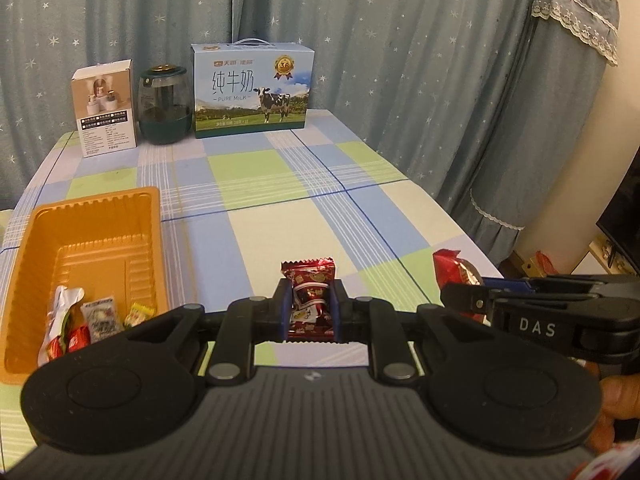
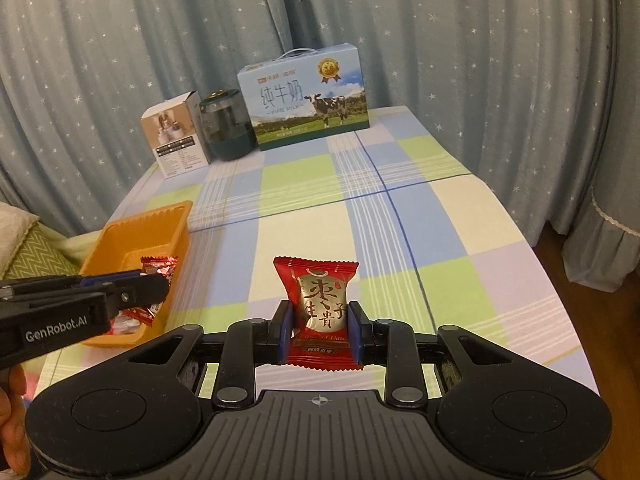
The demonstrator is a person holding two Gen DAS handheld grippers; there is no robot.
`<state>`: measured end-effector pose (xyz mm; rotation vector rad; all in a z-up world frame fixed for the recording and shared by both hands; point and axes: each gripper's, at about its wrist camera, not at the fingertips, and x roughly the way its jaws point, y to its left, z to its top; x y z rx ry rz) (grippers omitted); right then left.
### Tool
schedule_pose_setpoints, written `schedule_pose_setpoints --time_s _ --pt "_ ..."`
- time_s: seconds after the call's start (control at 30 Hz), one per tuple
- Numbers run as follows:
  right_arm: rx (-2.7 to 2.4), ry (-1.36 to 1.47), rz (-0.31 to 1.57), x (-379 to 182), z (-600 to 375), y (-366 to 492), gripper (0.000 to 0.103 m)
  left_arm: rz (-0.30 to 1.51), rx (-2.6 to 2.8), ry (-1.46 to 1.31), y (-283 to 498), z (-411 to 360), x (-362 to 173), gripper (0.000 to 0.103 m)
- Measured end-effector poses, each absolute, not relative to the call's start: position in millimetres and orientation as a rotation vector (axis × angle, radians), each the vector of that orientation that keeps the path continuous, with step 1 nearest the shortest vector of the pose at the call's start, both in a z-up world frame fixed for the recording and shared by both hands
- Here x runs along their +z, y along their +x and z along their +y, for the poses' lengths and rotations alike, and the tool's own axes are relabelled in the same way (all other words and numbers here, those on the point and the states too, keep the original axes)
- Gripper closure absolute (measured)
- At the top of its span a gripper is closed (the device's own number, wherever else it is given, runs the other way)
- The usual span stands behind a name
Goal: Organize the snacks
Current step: 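Carry both red candies with both tools over the orange tray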
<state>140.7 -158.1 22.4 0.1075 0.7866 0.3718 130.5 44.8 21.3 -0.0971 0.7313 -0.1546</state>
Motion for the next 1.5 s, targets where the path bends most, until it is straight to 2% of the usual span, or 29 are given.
schedule_pose_setpoints --time_s 0.7,1.5 --pt "0.449 0.057 0.770 31 -116 121 0.074 0.730 -0.099 -0.111 100 72 25 0.086" --pt "0.614 0.001 0.787 18 -27 120 0.074 0.728 0.067 -0.152 68 156 24 0.086"
